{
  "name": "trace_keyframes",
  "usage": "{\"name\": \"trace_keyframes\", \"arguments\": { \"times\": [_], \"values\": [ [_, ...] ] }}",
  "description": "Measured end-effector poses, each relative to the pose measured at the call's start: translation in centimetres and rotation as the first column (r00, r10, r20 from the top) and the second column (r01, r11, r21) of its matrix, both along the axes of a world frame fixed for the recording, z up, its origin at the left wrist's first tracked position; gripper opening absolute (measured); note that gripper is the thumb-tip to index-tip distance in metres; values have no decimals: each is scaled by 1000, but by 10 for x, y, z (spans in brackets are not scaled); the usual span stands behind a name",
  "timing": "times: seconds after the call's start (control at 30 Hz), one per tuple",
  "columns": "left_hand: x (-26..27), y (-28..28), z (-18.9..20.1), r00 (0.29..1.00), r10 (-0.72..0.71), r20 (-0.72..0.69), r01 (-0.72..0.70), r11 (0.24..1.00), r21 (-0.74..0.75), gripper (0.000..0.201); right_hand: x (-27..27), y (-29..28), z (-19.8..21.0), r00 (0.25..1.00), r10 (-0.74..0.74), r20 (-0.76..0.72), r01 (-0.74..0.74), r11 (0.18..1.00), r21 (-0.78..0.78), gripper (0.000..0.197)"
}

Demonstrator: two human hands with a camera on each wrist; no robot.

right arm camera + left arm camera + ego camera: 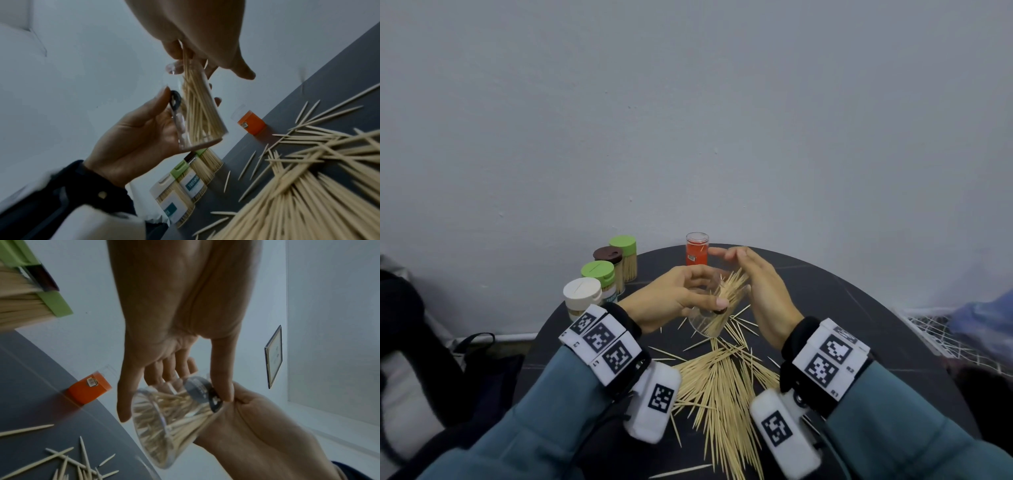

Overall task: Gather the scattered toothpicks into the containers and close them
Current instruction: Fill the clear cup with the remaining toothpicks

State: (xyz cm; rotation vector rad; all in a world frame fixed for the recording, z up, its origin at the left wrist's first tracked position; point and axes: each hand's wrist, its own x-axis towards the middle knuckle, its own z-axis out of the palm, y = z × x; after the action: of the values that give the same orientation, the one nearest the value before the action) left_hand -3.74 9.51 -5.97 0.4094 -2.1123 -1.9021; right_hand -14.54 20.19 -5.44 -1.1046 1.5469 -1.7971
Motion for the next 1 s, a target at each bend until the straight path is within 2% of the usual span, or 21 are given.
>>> {"name": "trace_keyframes", "arguments": {
  "times": [0.17, 0.27, 0.33, 0.43, 0.5, 0.53, 0.57, 0.63, 0.67, 0.7, 0.77, 0.87, 0.93, 1.0],
  "values": [
    [1, -2, 2, 999, 10, -37, -9, 1000, 21, 54, 2, 0, -9, 997, 72, -31, -70, 995, 75, 34],
    [2, -1, 4, 1000, 7, -26, -7, 1000, 4, 58, -1, 2, -5, 999, 14, -31, -12, 998, 55, 29],
    [3, -1, 5, 999, 27, -23, -27, 1000, -10, 53, -6, 3, 1, 998, -47, -31, 49, 997, 63, 24],
    [5, -7, 7, 996, 83, -17, -84, 996, -24, 47, -17, 0, 1, 988, -77, -132, 103, 973, 208, 23],
    [9, -11, 11, 993, 121, -13, -122, 992, -28, 44, -25, 0, 1, 976, 23, -218, 58, 931, 360, 31],
    [11, -13, 13, 990, 140, -21, -141, 990, -24, 44, -28, 2, 0, 953, 134, -270, -1, 897, 442, 36],
    [13, -15, 14, 987, 160, -31, -160, 987, -18, 44, -29, 5, 0, 890, 289, -353, -61, 842, 537, 42],
    [16, -19, 17, 981, 191, -46, -191, 981, -11, 39, -23, 8, -1, 631, 601, -492, -78, 679, 730, 55],
    [17, -20, 18, 979, 198, -50, -199, 980, -9, 33, -16, 9, -2, 495, 704, -509, -55, 609, 791, 63],
    [19, -21, 19, 978, 201, -52, -202, 979, -8, 29, -10, 8, -5, 396, 771, -499, -40, 557, 829, 70],
    [20, -22, 20, 978, 204, -52, -205, 979, -12, 26, 4, 5, -12, 288, 836, -466, -41, 497, 867, 82],
    [21, -20, 21, 978, 205, -46, -206, 978, -14, 25, 18, -2, -22, 140, 861, -489, 13, 492, 871, 94],
    [22, -18, 21, 979, 199, -35, -200, 980, -20, 25, 22, -6, -23, 75, 854, -514, 58, 511, 858, 93],
    [23, -17, 21, 981, 194, -27, -194, 981, -23, 28, 25, -8, -23, 47, 841, -539, 66, 536, 842, 84]
  ]
}}
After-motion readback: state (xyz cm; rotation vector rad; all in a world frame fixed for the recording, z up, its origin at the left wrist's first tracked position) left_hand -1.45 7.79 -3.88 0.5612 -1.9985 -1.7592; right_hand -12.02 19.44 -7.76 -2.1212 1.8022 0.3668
